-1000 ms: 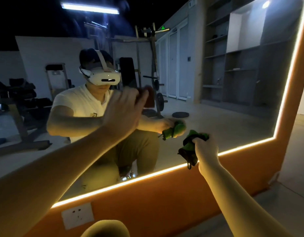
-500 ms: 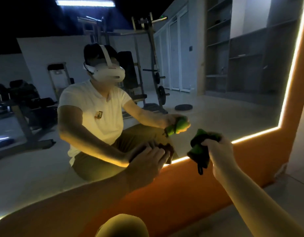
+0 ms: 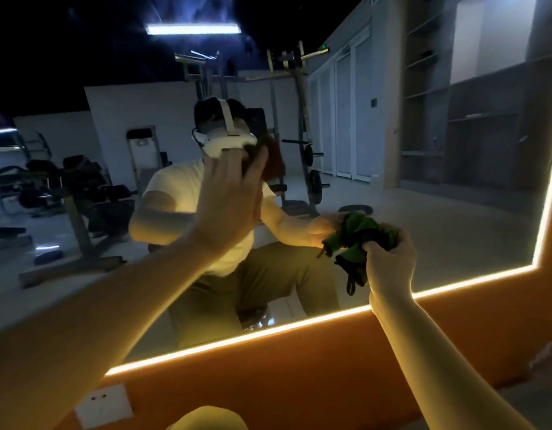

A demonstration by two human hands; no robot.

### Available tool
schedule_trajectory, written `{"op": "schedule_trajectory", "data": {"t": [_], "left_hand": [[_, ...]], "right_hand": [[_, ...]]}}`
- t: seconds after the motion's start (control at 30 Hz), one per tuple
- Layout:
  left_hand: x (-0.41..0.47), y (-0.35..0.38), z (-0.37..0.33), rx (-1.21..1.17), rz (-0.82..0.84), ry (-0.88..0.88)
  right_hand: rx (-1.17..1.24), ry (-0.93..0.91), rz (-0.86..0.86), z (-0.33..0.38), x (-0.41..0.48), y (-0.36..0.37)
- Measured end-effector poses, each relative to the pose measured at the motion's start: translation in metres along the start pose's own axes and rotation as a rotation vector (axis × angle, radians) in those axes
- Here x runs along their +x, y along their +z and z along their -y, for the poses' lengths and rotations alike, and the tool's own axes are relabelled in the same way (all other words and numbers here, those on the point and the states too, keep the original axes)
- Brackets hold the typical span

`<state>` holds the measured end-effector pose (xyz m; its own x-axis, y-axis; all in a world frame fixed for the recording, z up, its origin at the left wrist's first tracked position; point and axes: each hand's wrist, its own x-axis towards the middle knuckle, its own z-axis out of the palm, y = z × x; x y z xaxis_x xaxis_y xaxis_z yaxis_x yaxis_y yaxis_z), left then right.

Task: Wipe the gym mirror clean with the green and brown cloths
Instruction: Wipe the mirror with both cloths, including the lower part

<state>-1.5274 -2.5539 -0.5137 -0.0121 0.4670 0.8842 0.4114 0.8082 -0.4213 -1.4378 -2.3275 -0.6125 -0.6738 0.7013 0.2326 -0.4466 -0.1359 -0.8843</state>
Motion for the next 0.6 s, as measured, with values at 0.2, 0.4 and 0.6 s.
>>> {"op": "schedule_trajectory", "data": {"t": [0.2, 0.4, 0.6], "left_hand": [[-0.138, 0.045, -0.097, -0.1, 0.227, 0.276], [-0.162, 0.058, -0.107, -0.029, 0.328, 0.472], [-0.012, 0.019, -0.045, 0.057, 0.032, 0.246]], "right_hand": [[-0.023, -0.01, 0.059, -0.009, 0.023, -0.01], [-0.13, -0.132, 0.141, -0.009, 0.032, -0.019], [-0.087, -0.154, 0.127, -0.002, 0.051, -0.028]]}}
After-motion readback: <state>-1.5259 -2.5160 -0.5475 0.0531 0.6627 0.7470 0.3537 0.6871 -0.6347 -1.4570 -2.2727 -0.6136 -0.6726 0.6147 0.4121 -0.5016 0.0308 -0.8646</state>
